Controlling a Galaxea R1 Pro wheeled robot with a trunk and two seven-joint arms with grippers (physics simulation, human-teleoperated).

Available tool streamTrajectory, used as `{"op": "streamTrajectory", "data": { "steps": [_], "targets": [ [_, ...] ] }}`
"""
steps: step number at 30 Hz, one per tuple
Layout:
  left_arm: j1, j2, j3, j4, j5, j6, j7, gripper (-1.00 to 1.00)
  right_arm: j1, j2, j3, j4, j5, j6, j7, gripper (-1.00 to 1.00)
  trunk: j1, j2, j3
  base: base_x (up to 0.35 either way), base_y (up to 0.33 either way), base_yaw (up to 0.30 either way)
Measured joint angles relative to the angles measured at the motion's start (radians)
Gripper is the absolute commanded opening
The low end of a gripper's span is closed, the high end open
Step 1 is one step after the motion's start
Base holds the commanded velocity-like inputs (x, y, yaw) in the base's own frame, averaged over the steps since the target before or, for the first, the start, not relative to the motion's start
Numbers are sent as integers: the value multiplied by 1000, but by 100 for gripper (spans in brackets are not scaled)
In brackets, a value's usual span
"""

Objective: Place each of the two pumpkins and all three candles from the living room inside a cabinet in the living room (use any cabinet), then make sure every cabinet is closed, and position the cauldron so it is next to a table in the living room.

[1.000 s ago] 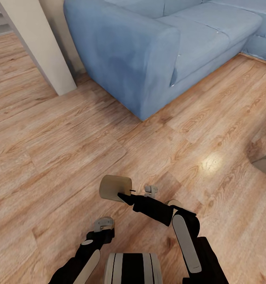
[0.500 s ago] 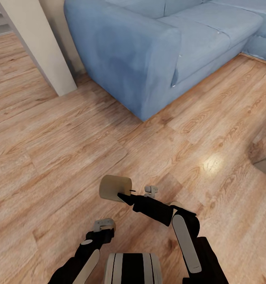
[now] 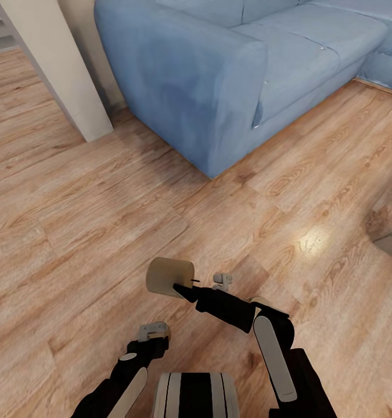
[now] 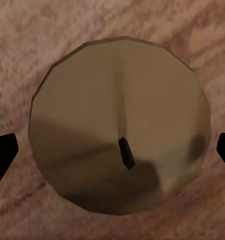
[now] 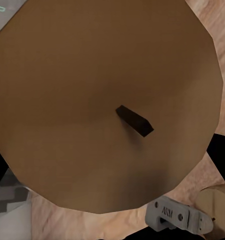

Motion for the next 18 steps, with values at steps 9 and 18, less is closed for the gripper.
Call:
{"op": "streamTrajectory", "data": {
  "steps": [9, 18],
  "targets": [
    [0, 0, 6, 0, 6, -2, -2, 100, 0, 0, 0, 0, -1, 0, 0, -100, 2, -1, -15, 0, 0, 0],
    [0, 0, 5, 0, 5, -4, -1, -100, 0, 0, 0, 0, 0, 0, 0, -100, 2, -1, -15, 0, 0, 0]
  ]
}}
